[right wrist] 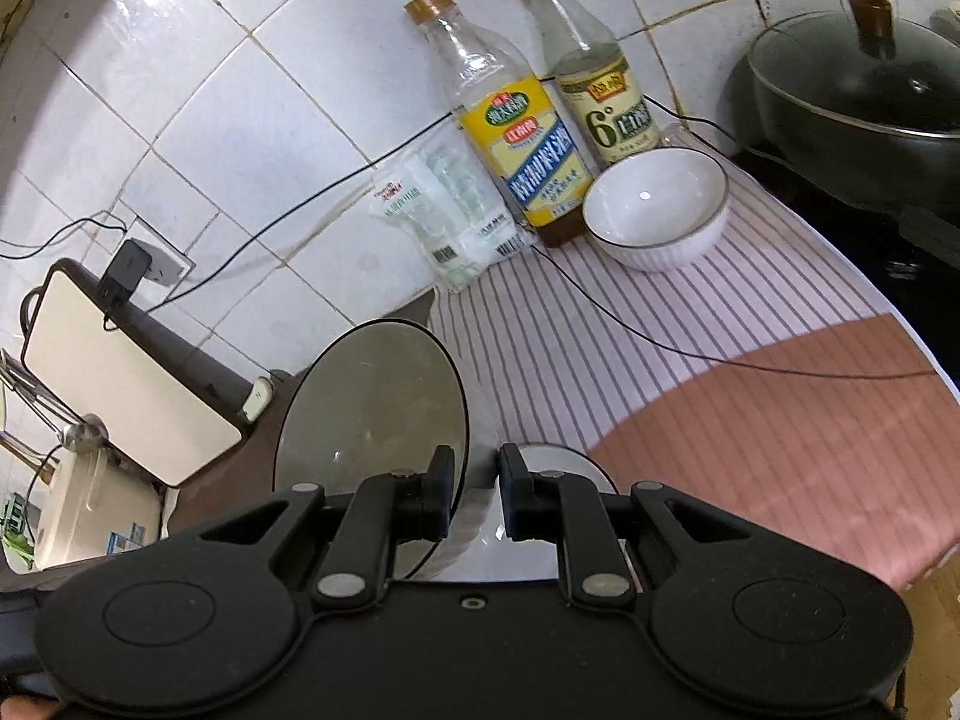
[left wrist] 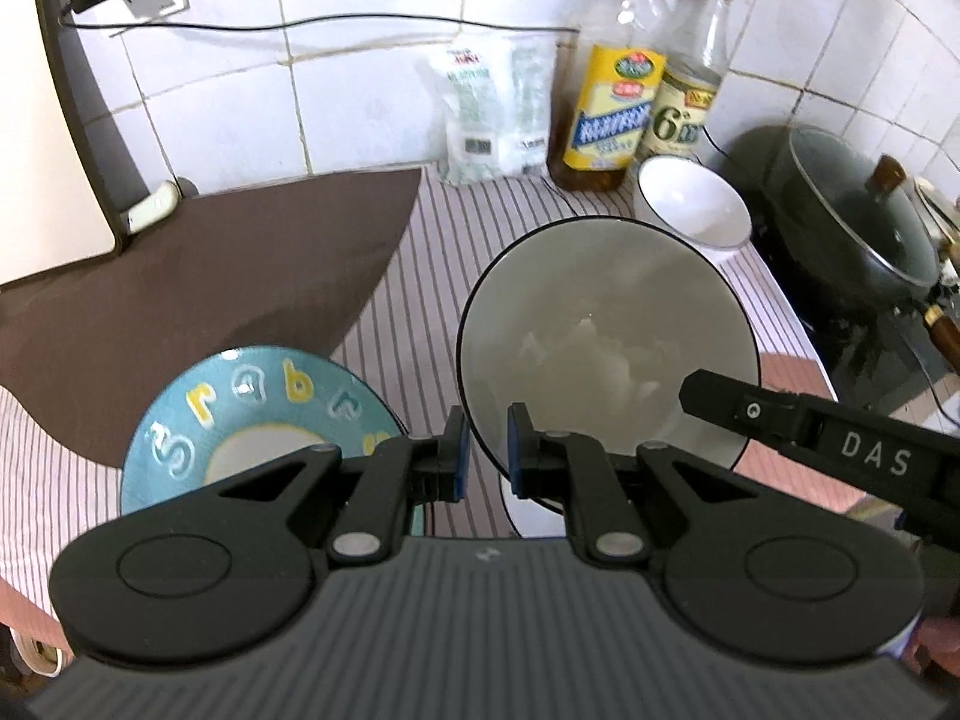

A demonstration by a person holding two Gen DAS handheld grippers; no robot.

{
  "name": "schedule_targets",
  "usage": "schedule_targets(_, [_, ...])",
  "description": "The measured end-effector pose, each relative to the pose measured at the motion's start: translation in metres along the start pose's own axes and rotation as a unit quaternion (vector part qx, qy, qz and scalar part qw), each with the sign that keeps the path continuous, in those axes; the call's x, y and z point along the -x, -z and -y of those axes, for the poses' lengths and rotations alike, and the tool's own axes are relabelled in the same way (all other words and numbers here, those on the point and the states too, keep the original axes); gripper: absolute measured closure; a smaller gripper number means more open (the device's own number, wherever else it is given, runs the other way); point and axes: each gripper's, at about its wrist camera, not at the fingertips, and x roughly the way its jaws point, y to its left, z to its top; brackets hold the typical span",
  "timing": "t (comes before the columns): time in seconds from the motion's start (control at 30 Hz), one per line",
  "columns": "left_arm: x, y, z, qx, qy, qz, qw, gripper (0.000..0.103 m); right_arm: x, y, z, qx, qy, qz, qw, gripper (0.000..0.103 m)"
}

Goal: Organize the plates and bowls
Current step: 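Lift the two nested bowls and carry them toward the plate stack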

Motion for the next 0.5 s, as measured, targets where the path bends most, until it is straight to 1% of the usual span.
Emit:
schedule_targets(0.3, [-0.016,0.021,0.013,-0.003,0.016,-0.028,0.9995,0.092,0.002,0.02,0.022,-0.009,0.02,-0.009,1.0,0.083])
schedule_targets(0.5, [-0.028,0.028,0.013,0.001,0.027,-0.042,0.9988,0.092,-0.003,0.028,0.024,0.009,0.036,-0.012,0.999,0.083])
